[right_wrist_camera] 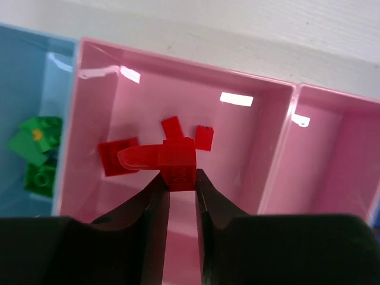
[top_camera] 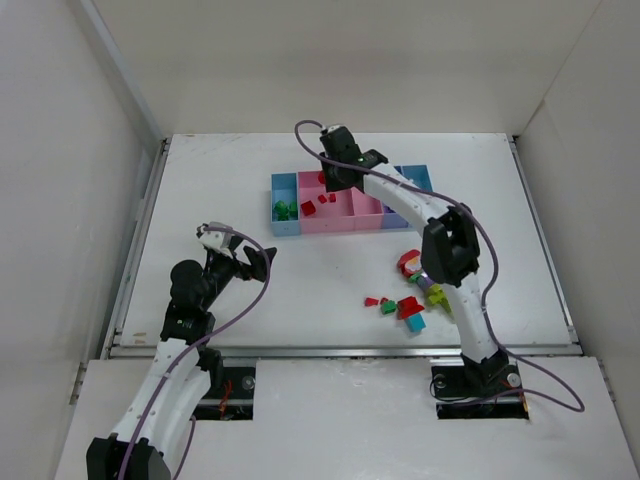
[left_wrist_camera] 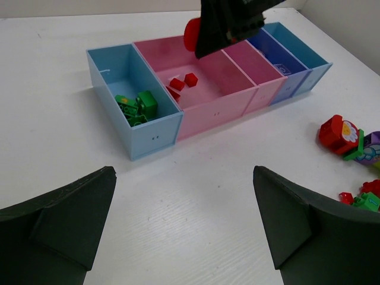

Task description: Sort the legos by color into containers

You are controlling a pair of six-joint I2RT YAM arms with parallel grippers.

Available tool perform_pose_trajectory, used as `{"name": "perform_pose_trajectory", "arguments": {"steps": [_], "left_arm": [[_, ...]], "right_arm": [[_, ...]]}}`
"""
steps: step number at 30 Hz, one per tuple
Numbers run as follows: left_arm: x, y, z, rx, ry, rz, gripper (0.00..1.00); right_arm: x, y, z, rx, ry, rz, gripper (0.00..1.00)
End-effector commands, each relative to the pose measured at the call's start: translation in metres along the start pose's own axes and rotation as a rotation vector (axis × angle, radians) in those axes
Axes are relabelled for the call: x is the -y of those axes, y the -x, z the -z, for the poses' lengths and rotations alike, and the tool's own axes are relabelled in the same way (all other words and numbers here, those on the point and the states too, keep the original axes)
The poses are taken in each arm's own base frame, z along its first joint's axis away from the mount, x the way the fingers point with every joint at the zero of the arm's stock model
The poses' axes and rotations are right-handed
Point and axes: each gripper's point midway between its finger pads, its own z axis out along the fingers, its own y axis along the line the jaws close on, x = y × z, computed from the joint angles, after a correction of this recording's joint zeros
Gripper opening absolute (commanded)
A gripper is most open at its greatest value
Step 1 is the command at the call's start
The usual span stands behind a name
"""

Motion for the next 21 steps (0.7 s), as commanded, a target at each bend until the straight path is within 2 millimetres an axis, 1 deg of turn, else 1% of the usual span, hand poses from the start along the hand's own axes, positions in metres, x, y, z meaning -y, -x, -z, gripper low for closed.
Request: {"name": "perform_pose_trajectory", "arguments": {"steps": [1,2,3,6,7,8,9,11,13,14,15,16,17,18,19,20,21], "left_arm": [[-0.004,0.012,0.000,0.050,0.011,-0.028,1.00],[-0.004,0.012,0.000,0.050,0.011,-0.028,1.00],[-0.004,0.012,0.000,0.050,0.011,-0.028,1.00],[-0.006,0.012,0.001,0.052,0.020,-0.028,1.00],[-0.006,0.012,0.001,0.052,0.020,-0.028,1.00],[-0.007,0.010,0.000,0.044,0.022,-0.025,1.00],[-0.007,0.010,0.000,0.044,0.022,-0.025,1.00],[-0.007,0.010,0.000,0.044,0.022,-0.025,1.00],[-0.007,0.010,0.000,0.044,0.022,-0.025,1.00],[-0.007,0.010,0.000,0.044,0.022,-0.025,1.00],[-0.007,0.010,0.000,0.044,0.022,-0.025,1.00],[-0.007,0.010,0.000,0.044,0.022,-0.025,1.00],[-0.007,0.010,0.000,0.044,0.022,-0.025,1.00],[-0.007,0.010,0.000,0.044,0.022,-0.025,1.00],[-0.007,0.010,0.000,0.044,0.022,-0.025,1.00],[-0.007,0.010,0.000,0.044,0.022,-0.025,1.00],[-0.007,0.010,0.000,0.044,0.022,-0.025,1.00]], "right_arm": [[-0.029,0.018,0.001,0.053,0.070,0.045,0.27],[-0.024,0.018,-0.004,0.055,0.064,0.039,0.29],[-0.025,0.016,-0.010,0.056,0.064,0.039,0.37],[-0.022,0.015,-0.016,0.052,0.067,0.033,0.44],[-0.021,0.011,-0.017,0.044,0.064,0.044,0.48],[-0.021,0.011,-0.017,0.044,0.064,0.044,0.58],[-0.022,0.011,-0.017,0.042,0.073,0.053,0.63],[-0.023,0.017,-0.008,0.054,0.086,0.060,0.73],[-0.023,0.024,0.002,0.072,0.090,0.057,0.73],[-0.022,0.035,0.019,0.099,0.096,0.065,0.73],[-0.019,0.040,0.030,0.114,0.087,0.063,0.73],[-0.021,0.042,0.042,0.126,0.088,0.082,0.74],[-0.023,0.043,0.068,0.144,0.093,0.101,0.74],[-0.019,0.041,0.079,0.145,0.091,0.133,0.77],[-0.026,0.034,0.091,0.138,0.123,0.161,0.80],[-0.026,0.002,0.091,0.066,0.142,0.201,0.82],[-0.025,-0.004,0.110,0.059,0.173,0.237,0.83]]}}
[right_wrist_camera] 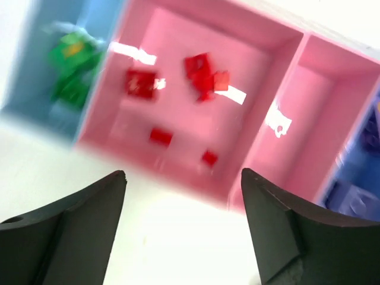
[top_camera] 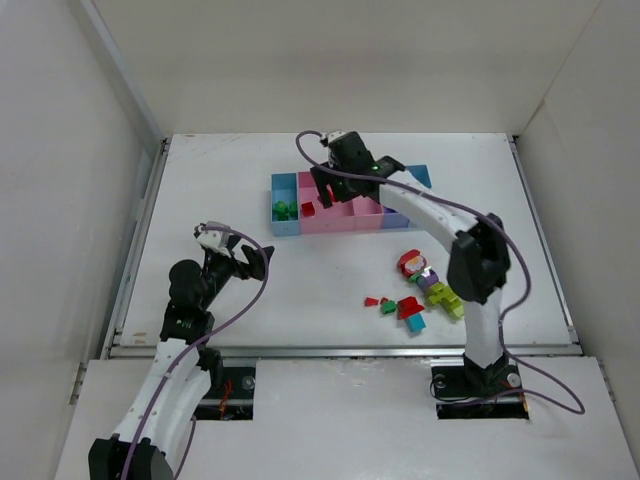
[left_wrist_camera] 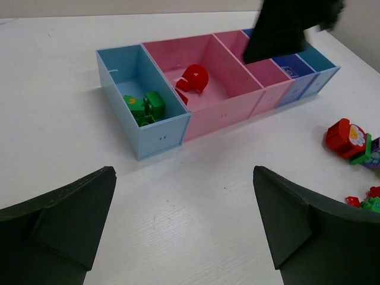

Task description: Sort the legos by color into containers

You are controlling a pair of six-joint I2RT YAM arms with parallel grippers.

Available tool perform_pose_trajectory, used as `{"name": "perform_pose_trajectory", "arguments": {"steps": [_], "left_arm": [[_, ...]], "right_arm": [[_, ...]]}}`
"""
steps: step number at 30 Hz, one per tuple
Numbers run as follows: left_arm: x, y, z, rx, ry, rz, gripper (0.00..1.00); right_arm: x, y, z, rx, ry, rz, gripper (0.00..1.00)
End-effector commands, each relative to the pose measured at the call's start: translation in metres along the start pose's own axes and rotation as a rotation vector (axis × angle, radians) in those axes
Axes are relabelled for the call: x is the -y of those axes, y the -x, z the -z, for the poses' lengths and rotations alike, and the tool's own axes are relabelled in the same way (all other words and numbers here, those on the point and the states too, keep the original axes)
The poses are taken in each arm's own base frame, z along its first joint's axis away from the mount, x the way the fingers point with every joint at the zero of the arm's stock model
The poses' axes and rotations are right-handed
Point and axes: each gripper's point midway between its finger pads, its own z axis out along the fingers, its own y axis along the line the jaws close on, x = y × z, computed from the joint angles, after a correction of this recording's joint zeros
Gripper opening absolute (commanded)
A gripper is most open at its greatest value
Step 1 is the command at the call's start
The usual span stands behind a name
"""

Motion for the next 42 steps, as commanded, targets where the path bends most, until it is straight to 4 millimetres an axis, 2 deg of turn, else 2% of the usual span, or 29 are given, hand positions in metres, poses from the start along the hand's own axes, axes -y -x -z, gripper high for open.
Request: {"name": "perform_pose_trajectory", "arguments": {"steps": [1,2,3,4,5,6,7,9,12,18,21,28,31,35,36,37,39,40,42], "left_arm": [[0.000,0.009,-0.001,0.039,-0.004,-0.024,1.00],[0.000,0.009,-0.001,0.039,-0.004,-0.024,1.00],[0.000,0.009,-0.001,0.039,-0.004,-0.024,1.00],[0.000,0.009,-0.001,0.039,-0.004,-0.024,1.00],[0.000,0.009,-0.001,0.039,-0.004,-0.024,1.00],[0.000,0.009,-0.001,0.039,-0.004,-0.024,1.00],[0.000,0.009,-0.001,0.039,-0.004,-0.013,1.00],[0.002,0.010,-0.001,0.045,-0.015,-0.017,1.00],[0.005,0.007,-0.002,0.031,-0.033,-0.002,1.00],[0.007,0.012,0.000,0.049,-0.037,-0.010,1.00],[0.008,0.015,0.001,0.059,-0.039,-0.014,1.00],[0.007,0.012,0.000,0.051,-0.037,-0.010,1.00],[0.007,0.012,0.000,0.051,-0.037,-0.010,1.00],[0.007,0.012,0.000,0.051,-0.037,-0.010,1.00],[0.006,0.013,0.000,0.053,-0.028,-0.010,1.00],[0.006,0.013,0.000,0.053,-0.028,-0.010,1.00],[0.006,0.013,0.000,0.053,-0.028,-0.010,1.00],[0.006,0.013,0.000,0.053,-0.028,-0.010,1.00],[0.005,0.010,-0.001,0.044,-0.026,-0.007,1.00]], "right_arm": [[-0.024,-0.002,0.067,0.043,0.130,0.122,0.84],[-0.036,-0.031,0.073,-0.038,0.204,0.145,0.84],[-0.035,-0.073,0.076,-0.136,0.239,0.158,0.84],[-0.041,-0.097,0.082,-0.190,0.284,0.178,0.84],[-0.049,-0.138,0.093,-0.278,0.333,0.202,0.84],[-0.051,-0.158,0.091,-0.325,0.336,0.214,0.84],[-0.052,-0.169,0.101,-0.343,0.327,0.208,0.84],[-0.053,-0.192,0.107,-0.406,0.295,0.224,0.84],[-0.039,-0.210,0.100,-0.487,0.195,0.247,0.86],[-0.029,-0.249,0.092,-0.658,0.086,0.387,0.86],[-0.025,-0.256,0.089,-0.682,0.074,0.405,0.84],[-0.020,-0.268,0.093,-0.711,0.069,0.409,0.62],[-0.022,-0.266,0.091,-0.698,0.068,0.398,0.48],[-0.023,-0.270,0.086,-0.710,0.075,0.397,0.23],[-0.025,-0.267,0.086,-0.700,0.077,0.395,0.15],[-0.025,-0.267,0.086,-0.700,0.077,0.395,0.12],[-0.030,-0.253,0.085,-0.652,0.087,0.388,0.05],[-0.032,-0.248,0.084,-0.639,0.090,0.386,0.05],[-0.041,-0.213,0.085,-0.524,0.091,0.347,0.02]]}}
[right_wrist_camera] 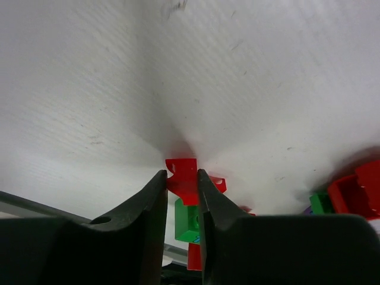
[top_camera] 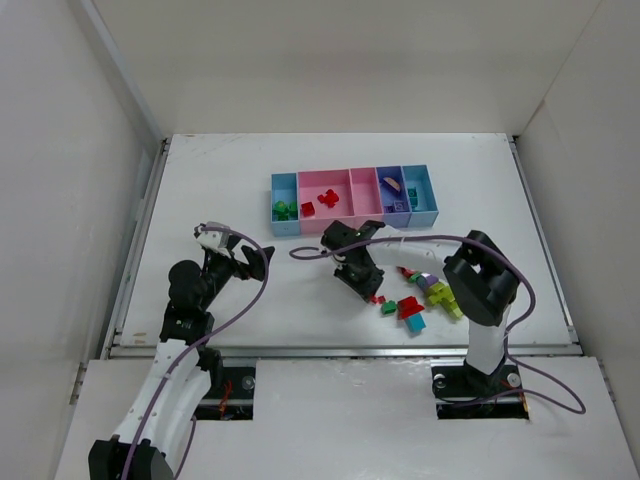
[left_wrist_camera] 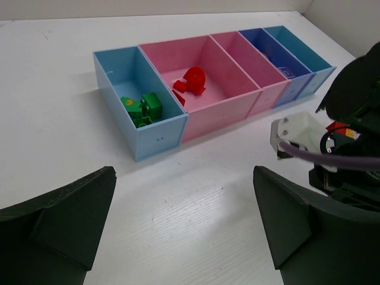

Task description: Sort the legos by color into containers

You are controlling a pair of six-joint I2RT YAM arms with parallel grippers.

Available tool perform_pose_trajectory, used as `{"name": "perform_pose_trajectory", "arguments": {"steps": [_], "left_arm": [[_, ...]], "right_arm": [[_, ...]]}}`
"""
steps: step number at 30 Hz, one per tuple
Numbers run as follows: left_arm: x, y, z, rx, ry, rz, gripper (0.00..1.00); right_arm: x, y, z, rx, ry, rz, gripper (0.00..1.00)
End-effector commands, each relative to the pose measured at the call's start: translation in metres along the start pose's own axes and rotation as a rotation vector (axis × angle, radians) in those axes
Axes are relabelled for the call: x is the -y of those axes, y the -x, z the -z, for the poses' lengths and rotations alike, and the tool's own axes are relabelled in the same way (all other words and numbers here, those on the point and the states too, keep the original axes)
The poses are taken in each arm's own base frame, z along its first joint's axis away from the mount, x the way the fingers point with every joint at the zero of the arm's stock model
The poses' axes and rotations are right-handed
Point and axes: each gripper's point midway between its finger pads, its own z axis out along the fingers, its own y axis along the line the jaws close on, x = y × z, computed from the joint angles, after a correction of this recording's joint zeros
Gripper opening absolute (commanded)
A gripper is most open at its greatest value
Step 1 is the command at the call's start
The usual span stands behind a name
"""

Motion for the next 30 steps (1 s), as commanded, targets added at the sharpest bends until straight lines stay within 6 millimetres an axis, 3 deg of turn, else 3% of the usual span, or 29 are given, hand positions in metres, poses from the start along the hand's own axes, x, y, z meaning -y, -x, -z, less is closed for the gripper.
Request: {"name": "perform_pose_trajectory", "arguments": {"steps": [1,5,6,8,9,10,12,13,14,16,17,22,23,26,30], "left_arm": [[0.002,0.009,-0.001,0.039,-0.015,-0.006,1.00],[0.002,0.009,-0.001,0.039,-0.015,-0.006,1.00],[0.002,0.009,-0.001,0.039,-0.015,-0.006,1.00],[0.002,0.009,-0.001,0.039,-0.015,-0.006,1.00],[0.002,0.009,-0.001,0.039,-0.015,-0.006,1.00],[0.002,0.009,-0.001,0.039,-0.015,-0.006,1.00],[0.002,0.009,-0.001,0.039,-0.015,-0.006,1.00],[0.002,0.009,-0.001,0.039,-0.015,-0.006,1.00],[0.002,0.009,-0.001,0.039,-0.015,-0.006,1.00],[0.000,0.009,-0.001,0.041,-0.006,-0.015,1.00],[0.000,0.009,-0.001,0.041,-0.006,-0.015,1.00],[-0.004,0.010,-0.001,0.045,0.012,-0.015,1.00],[-0.004,0.010,-0.001,0.045,0.012,-0.015,1.00],[-0.006,0.013,0.000,0.055,0.020,-0.018,1.00],[-0.006,0.013,0.000,0.055,0.020,-0.018,1.00]], "right_arm": [[0.002,0.053,0.043,0.219,-0.020,-0.046,0.00],[0.016,0.122,0.095,0.505,-0.032,-0.186,0.00],[0.027,0.148,0.115,0.628,-0.021,-0.244,0.00],[0.038,0.178,0.142,0.772,0.015,-0.364,0.00],[0.055,0.188,0.150,0.829,0.005,-0.432,0.00],[0.064,0.211,0.162,0.926,0.025,-0.479,0.00],[0.085,0.230,0.165,0.986,0.007,-0.575,0.00],[0.096,0.244,0.180,1.035,0.000,-0.613,0.02],[0.103,0.254,0.155,0.994,-0.009,-0.636,0.05],[0.110,0.267,0.142,0.960,-0.021,-0.643,0.16],[0.112,0.285,0.137,0.963,-0.021,-0.644,0.21],[0.112,0.311,0.141,0.961,-0.003,-0.625,0.75],[0.117,0.311,0.141,0.962,-0.008,-0.633,0.81],[0.118,0.306,0.159,1.001,-0.002,-0.635,0.85],[0.134,0.280,0.180,1.013,-0.078,-0.669,0.87]]}}
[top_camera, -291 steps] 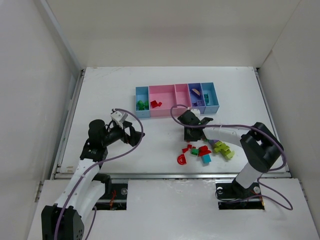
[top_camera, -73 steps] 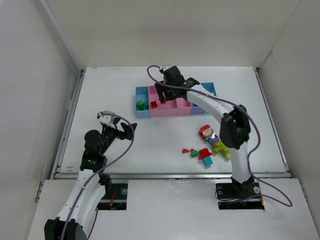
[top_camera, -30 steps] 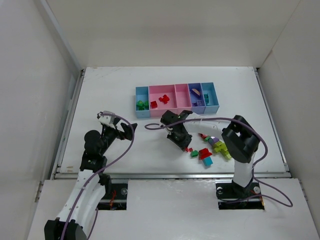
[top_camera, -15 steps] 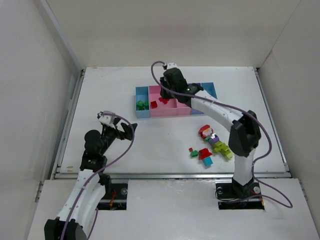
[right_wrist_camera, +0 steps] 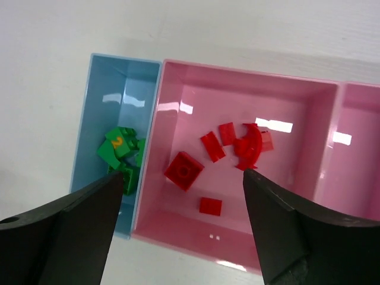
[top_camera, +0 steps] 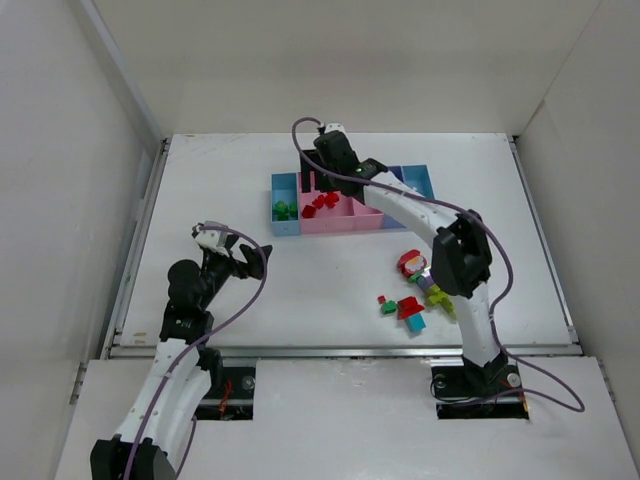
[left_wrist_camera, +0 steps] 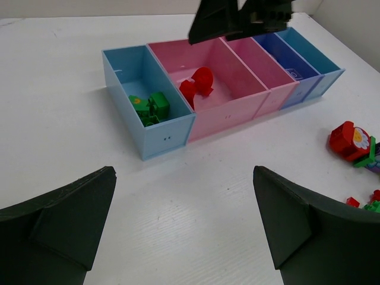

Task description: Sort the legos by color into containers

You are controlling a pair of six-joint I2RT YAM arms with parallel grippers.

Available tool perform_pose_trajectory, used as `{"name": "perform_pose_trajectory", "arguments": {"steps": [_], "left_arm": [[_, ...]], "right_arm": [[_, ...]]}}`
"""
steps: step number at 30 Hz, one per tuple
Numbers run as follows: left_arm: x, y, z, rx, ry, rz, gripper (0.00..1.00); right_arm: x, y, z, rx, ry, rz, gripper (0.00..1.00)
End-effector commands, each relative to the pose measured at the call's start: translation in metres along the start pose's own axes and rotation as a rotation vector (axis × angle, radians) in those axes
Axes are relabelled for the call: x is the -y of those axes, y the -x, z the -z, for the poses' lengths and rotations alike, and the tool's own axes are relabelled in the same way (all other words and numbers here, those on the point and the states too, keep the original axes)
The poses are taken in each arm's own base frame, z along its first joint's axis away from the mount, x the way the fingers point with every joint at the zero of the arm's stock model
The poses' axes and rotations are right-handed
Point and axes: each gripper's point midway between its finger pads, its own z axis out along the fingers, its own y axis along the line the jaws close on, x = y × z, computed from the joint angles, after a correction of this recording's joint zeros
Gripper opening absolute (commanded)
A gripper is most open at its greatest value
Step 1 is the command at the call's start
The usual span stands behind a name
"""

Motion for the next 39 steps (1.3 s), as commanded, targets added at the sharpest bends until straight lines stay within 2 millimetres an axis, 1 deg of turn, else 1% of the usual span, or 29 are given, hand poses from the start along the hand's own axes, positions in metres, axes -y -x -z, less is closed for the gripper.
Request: {"name": "perform_pose_trajectory", "arguments": {"steps": [1,3,4,5,7,8,11,12,14,15,17,18,20,21,23,25,26,28,29,32,35,37,39], "left_arm": [[0.001,0.013,0.000,0.057,-0.006,-0.020,1.00],[0.001,0.013,0.000,0.057,-0.006,-0.020,1.00],[0.001,0.013,0.000,0.057,-0.006,-0.020,1.00],[0.001,0.013,0.000,0.057,-0.006,-0.020,1.00],[0.001,0.013,0.000,0.057,-0.006,-0.020,1.00],[0.001,0.013,0.000,0.057,-0.006,-0.020,1.00],[0.000,0.011,-0.001,0.048,-0.004,-0.017,1.00],[0.002,0.011,-0.001,0.046,-0.013,-0.017,1.00],[0.002,0.011,-0.001,0.046,-0.014,-0.008,1.00],[0.002,0.011,-0.001,0.046,-0.014,-0.008,1.00],[0.004,0.010,-0.001,0.044,-0.024,-0.008,1.00],[0.004,0.010,-0.001,0.044,-0.024,-0.008,1.00],[0.004,0.010,-0.001,0.044,-0.024,-0.008,1.00],[0.004,0.010,-0.001,0.044,-0.024,-0.008,1.00],[0.004,0.010,-0.001,0.044,-0.024,-0.008,1.00],[0.005,0.013,0.000,0.052,-0.026,-0.012,1.00],[0.005,0.013,0.000,0.052,-0.026,-0.012,1.00],[0.005,0.013,0.000,0.052,-0.026,-0.012,1.00],[0.005,0.013,0.000,0.052,-0.026,-0.012,1.00],[0.005,0.013,0.000,0.052,-0.026,-0.012,1.00],[0.005,0.013,0.000,0.052,-0.026,-0.012,1.00],[0.005,0.013,0.000,0.052,-0.026,-0.012,1.00],[0.005,0.013,0.000,0.052,-0.026,-0.012,1.00]], "right_arm": [[0.011,0.057,0.066,0.148,-0.028,-0.037,0.87],[0.023,0.048,0.084,0.135,-0.057,-0.044,0.87],[0.037,0.017,0.084,0.072,-0.098,-0.042,0.87],[0.041,0.019,0.107,0.085,-0.092,-0.068,0.87],[0.057,-0.011,0.119,0.021,-0.133,-0.085,0.87],[0.074,-0.048,0.130,-0.066,-0.177,-0.077,0.85],[0.094,-0.109,0.146,-0.210,-0.221,-0.130,0.85],[0.103,-0.138,0.154,-0.262,-0.237,-0.150,0.85],[0.100,-0.171,0.164,-0.353,-0.198,-0.152,0.85],[0.108,-0.196,0.168,-0.422,-0.212,-0.141,0.85],[0.109,-0.215,0.174,-0.483,-0.213,-0.128,0.85],[0.109,-0.228,0.180,-0.532,-0.221,-0.109,0.85],[0.110,-0.242,0.183,-0.586,-0.232,-0.060,0.85],[0.105,-0.247,0.187,-0.598,-0.225,-0.038,0.85],[0.107,-0.259,0.191,-0.634,-0.249,-0.018,0.85],[0.105,-0.262,0.191,-0.642,-0.252,-0.017,0.85],[0.108,-0.266,0.192,-0.652,-0.258,-0.014,0.85],[0.105,-0.272,0.195,-0.660,-0.255,-0.004,0.84],[0.107,-0.276,0.196,-0.677,-0.267,0.002,0.84],[0.106,-0.287,0.202,-0.706,-0.271,0.006,0.84],[0.105,-0.289,0.205,-0.703,-0.276,-0.011,0.83],[0.106,-0.293,0.207,-0.709,-0.273,-0.023,0.79],[0.104,-0.292,0.205,-0.702,-0.268,-0.025,0.74]]}}
